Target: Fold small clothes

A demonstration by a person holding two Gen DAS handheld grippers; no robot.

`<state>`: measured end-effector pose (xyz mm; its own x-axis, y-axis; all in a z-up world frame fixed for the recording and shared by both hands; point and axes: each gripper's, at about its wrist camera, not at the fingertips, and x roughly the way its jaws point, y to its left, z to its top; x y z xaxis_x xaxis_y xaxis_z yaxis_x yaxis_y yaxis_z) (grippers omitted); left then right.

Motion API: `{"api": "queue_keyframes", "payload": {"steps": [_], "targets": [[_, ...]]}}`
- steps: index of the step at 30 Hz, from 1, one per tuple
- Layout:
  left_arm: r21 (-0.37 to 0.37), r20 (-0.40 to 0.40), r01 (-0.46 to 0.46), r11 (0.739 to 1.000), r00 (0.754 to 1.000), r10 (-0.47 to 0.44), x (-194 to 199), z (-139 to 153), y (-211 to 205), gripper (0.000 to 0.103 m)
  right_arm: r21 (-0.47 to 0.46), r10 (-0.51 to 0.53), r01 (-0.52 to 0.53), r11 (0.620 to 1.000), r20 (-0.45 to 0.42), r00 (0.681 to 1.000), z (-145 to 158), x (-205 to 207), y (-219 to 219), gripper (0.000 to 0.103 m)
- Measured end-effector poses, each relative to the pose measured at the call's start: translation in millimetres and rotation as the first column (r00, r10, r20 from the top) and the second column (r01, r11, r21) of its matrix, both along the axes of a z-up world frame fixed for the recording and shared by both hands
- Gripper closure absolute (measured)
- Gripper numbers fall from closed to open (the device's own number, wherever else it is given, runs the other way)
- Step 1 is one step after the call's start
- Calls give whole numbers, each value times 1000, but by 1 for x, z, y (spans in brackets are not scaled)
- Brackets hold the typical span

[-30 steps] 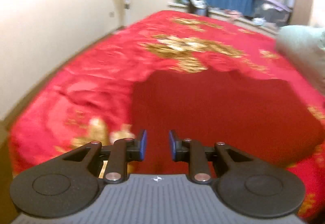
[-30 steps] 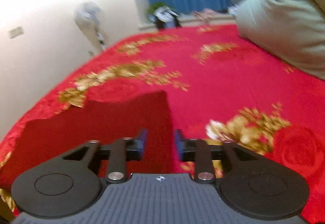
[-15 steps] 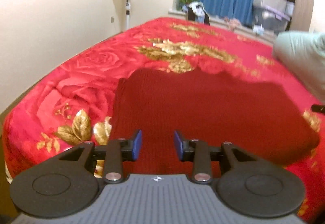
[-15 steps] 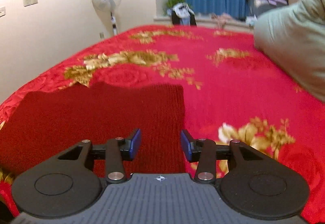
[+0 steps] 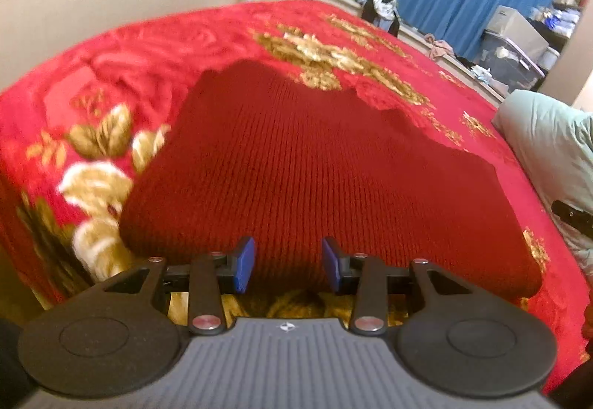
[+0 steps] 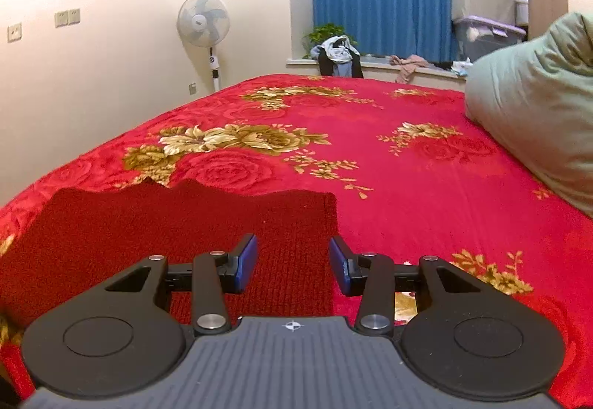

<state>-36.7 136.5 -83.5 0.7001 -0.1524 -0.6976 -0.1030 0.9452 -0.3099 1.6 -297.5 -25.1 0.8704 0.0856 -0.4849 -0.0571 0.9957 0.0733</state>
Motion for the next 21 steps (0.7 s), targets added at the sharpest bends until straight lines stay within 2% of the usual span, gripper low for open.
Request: {"api": "queue_keyframes", "payload": {"steps": [3,11,13,16,21], "targets": [[-63,-40,-19,998,999,16,1,-8,6,47,31,-1,1,1000,1,1000,2,1,-3,54],[-186,-121,-118,975,988,96,0,-21,32,45,5,8,-8,1000,-18,1000,-4,5,3,54],[-235,-149,-168,957,979,136,4,-28,43,45,3,4,-4,1000,-24,1000,-5,7,5,54],[-311,-182,-249,917,963,200,10,-39,57,43,11,0,1,1000,-32,999,-7,12,5,54],[-358,-189,-350,866,935,300,15,-42,71,42,-6,-8,8,1000,-41,999,-11,13,5,54]]}}
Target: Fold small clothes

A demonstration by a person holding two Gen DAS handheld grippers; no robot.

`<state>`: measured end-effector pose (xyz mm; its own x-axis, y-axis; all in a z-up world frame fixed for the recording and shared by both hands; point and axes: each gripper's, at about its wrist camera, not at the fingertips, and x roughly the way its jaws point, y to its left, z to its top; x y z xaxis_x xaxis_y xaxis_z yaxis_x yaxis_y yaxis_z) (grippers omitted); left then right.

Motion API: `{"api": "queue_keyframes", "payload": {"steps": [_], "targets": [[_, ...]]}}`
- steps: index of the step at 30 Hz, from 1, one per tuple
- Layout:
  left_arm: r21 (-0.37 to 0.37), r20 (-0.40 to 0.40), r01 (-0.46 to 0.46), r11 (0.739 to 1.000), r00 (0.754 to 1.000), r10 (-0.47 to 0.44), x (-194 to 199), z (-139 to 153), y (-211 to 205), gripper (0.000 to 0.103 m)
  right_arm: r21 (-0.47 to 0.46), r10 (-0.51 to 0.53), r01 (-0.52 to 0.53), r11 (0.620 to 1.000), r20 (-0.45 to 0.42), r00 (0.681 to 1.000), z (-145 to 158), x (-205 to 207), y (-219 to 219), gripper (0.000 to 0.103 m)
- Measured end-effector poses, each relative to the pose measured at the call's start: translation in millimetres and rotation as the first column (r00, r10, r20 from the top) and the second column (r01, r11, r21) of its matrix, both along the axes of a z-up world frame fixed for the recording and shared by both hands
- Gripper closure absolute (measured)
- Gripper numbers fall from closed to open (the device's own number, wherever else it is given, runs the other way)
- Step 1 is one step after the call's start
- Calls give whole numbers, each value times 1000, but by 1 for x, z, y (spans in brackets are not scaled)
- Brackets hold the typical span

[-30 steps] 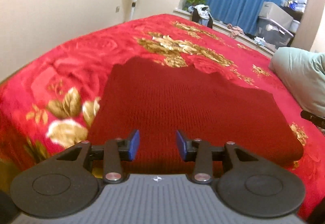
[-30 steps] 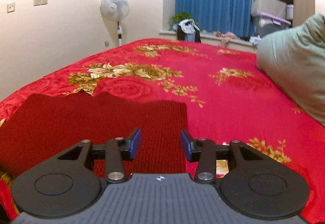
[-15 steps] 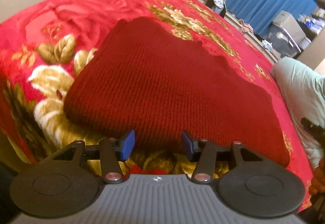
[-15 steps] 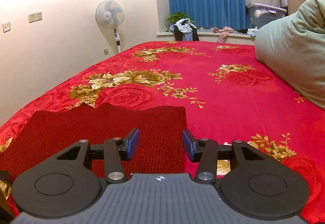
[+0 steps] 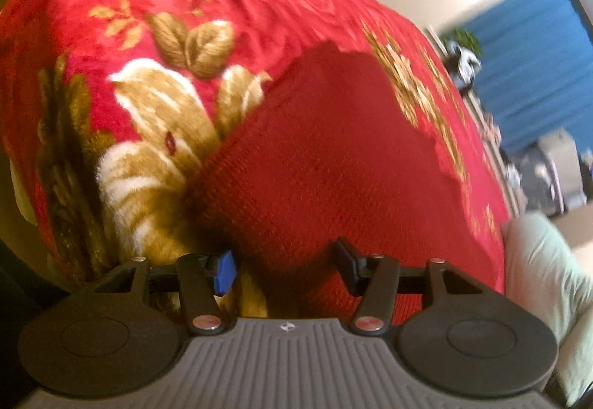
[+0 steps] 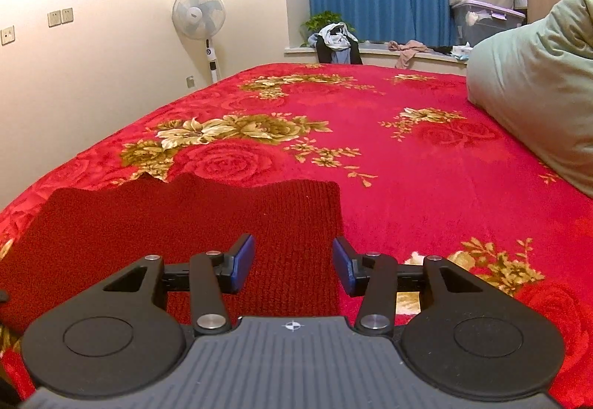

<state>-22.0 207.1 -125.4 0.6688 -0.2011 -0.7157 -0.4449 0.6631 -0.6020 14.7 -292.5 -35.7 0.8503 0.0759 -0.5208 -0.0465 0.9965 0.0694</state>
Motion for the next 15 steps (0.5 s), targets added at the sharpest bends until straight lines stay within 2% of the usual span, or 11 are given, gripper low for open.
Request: {"api": "queue_keyframes", "payload": {"steps": [3,7,9,11,15], "targets": [[-22,1,-36,999,999,36,5,-1,2,42,-2,-11,11,1000,-8,1000,-3,0,-3,54],[23,11,-35,999,999,34,13,1,-5,45,2,-39,39,999,-27,999,-9,3,-7,54],[69,17,-10,998,1000,8,15,4,-10,65,-1,-52,52,999,-38,998,-14,5,-8,54],[95,37,5,995,999,-9,14,7,-11,80,-7,-69,68,998,-52,996,-19,5,-9,54],[155,80,37,987,996,-50,10,22,-16,84,-21,-111,109,994,-118,987,-35,8,-15,54]]}}
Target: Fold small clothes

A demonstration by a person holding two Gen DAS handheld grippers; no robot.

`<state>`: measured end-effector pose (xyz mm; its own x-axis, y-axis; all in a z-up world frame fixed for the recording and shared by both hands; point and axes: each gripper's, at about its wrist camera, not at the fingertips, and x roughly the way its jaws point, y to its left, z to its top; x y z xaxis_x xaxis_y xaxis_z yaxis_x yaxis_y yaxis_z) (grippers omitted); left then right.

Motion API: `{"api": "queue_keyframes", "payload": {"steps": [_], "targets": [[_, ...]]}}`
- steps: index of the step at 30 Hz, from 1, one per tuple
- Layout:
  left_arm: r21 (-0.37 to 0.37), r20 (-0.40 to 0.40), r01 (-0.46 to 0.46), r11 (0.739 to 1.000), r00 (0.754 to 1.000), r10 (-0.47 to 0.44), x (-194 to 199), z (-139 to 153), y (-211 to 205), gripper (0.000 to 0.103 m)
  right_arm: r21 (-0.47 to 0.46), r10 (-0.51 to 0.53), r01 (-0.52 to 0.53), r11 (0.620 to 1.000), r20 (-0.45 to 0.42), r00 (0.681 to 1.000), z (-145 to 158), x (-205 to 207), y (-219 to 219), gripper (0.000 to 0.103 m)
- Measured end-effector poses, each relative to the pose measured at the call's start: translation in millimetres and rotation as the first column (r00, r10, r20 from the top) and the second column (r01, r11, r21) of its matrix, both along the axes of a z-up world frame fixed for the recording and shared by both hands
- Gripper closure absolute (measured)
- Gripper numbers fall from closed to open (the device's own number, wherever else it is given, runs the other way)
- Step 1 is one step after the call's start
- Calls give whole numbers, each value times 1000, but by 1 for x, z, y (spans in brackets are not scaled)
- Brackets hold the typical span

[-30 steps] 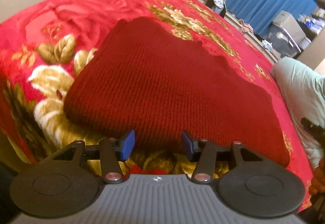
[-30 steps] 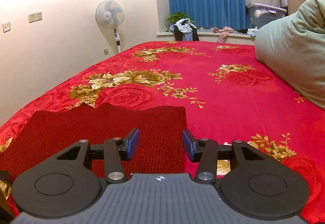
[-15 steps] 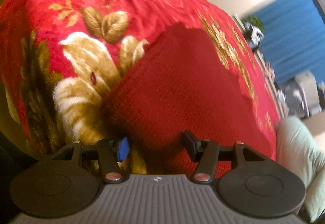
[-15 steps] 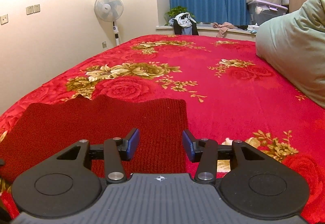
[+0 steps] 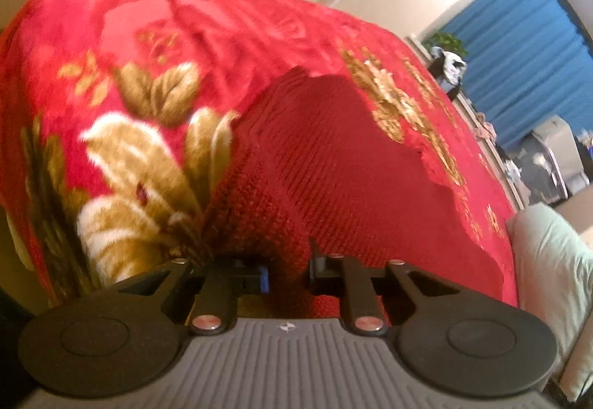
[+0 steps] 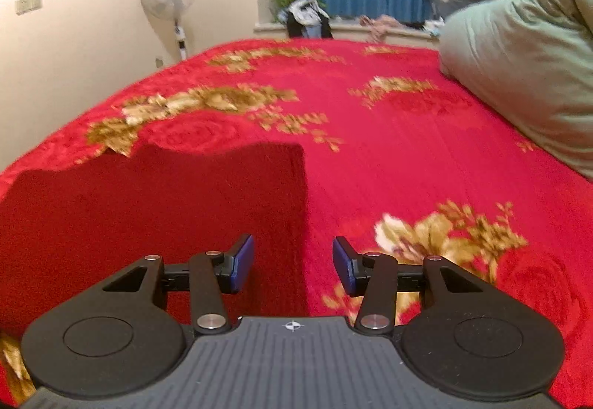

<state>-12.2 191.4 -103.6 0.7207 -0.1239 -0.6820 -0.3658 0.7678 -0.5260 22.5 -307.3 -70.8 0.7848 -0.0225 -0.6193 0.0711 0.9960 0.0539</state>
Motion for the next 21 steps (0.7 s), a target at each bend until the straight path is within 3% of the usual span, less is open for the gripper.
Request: {"api": "queue_keyframes", "payload": {"steps": [3,5,8,11,12,13,17,21], "targets": [[40,20,26,999,999,-27,-3,7,-4,85,21,-47,49,999,-55,997,-12,2,-8,52],[52,31,40,998,999,-42,-4,11,-3,85,53,-72,76,996,-79,994,-17,3,-13,45],[75,61,58,996,996,-63,-9,18,-2,86,120,-75,89,989,-117,990,-24,4,-18,45],[111,99,75,991,991,-86,-14,27,-4,86,207,-71,95,974,-124,990,-27,4,-24,59],[121,111,80,989,989,-94,-15,31,-5,87,260,-52,83,962,-123,991,-27,3,-27,82],[139,128,85,987,986,-103,-16,36,-6,87,311,-30,67,948,-123,992,-26,3,-29,91],[190,184,94,977,974,-130,-24,53,-9,88,318,3,24,948,-84,996,-15,-3,-24,93],[208,230,72,975,966,-120,-42,70,-3,88,407,35,-52,912,49,998,13,-18,-30,94]]}}
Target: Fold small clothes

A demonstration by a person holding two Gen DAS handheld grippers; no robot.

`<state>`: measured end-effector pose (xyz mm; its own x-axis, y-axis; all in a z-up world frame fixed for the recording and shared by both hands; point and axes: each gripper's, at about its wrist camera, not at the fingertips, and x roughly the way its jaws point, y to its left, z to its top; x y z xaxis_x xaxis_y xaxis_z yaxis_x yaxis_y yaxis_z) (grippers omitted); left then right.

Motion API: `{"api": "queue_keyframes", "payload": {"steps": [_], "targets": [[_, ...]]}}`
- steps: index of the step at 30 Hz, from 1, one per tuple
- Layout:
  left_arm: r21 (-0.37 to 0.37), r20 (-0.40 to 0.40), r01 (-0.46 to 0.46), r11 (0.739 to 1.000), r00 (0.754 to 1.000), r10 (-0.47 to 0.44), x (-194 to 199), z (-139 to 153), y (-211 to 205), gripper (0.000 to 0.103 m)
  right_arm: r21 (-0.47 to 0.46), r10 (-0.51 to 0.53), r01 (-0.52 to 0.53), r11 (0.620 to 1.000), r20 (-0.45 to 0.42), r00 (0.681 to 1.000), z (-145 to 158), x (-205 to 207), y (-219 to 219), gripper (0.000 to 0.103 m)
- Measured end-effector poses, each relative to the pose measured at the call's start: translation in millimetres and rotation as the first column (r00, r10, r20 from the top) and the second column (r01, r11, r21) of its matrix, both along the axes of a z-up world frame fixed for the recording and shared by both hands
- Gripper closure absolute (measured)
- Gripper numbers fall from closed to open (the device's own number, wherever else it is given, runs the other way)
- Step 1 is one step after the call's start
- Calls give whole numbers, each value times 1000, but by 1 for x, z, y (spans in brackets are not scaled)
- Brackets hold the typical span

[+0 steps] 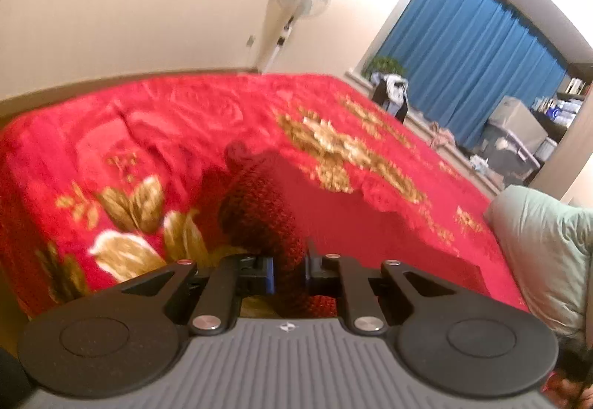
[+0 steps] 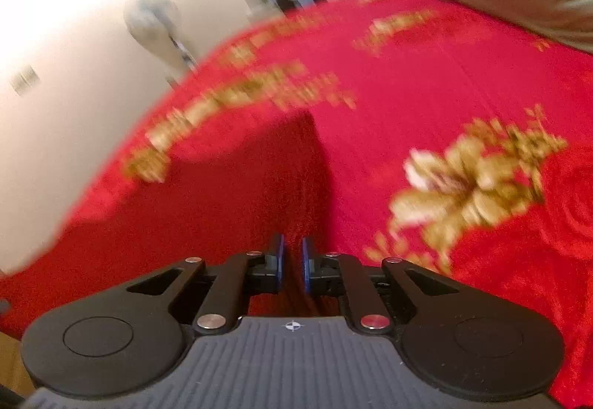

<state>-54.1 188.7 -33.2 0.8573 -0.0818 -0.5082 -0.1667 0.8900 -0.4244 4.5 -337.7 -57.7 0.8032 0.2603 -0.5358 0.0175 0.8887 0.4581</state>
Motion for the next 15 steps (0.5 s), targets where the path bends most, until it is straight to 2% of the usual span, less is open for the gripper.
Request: {"api": "queue_keyframes", "payload": {"steps": [2,5,7,9,10,11,12,13,15], "targets": [[20,-5,-23,1000,1000,23,-5,1,1,88,-11,32,-32,999,1,999,6,-1,1,94],[18,-91,-49,999,995,50,5,-12,5,88,-132,6,-31,991,-180,984,-15,12,4,93],[7,-177,-69,998,982,69,12,-26,6,88,-167,-25,-14,986,-229,973,-23,18,3,91],[28,-225,-66,997,972,71,17,-33,4,88,-183,-54,19,983,-186,981,-13,19,3,91],[38,-232,-63,997,970,70,18,-35,4,88,-205,-71,39,978,-153,986,-6,18,2,87],[51,-230,-59,997,971,69,18,-34,3,87,-226,-85,55,972,-126,988,0,17,1,83],[74,-225,-51,996,972,66,19,-30,0,87,-236,-99,72,969,-104,990,4,16,0,73],[99,-220,-42,994,973,63,19,-27,-4,87,-233,-108,85,969,-88,990,7,15,-3,69],[156,-208,-28,987,976,60,22,-19,-14,88,-198,-111,95,976,-72,991,12,17,-10,69]]}}
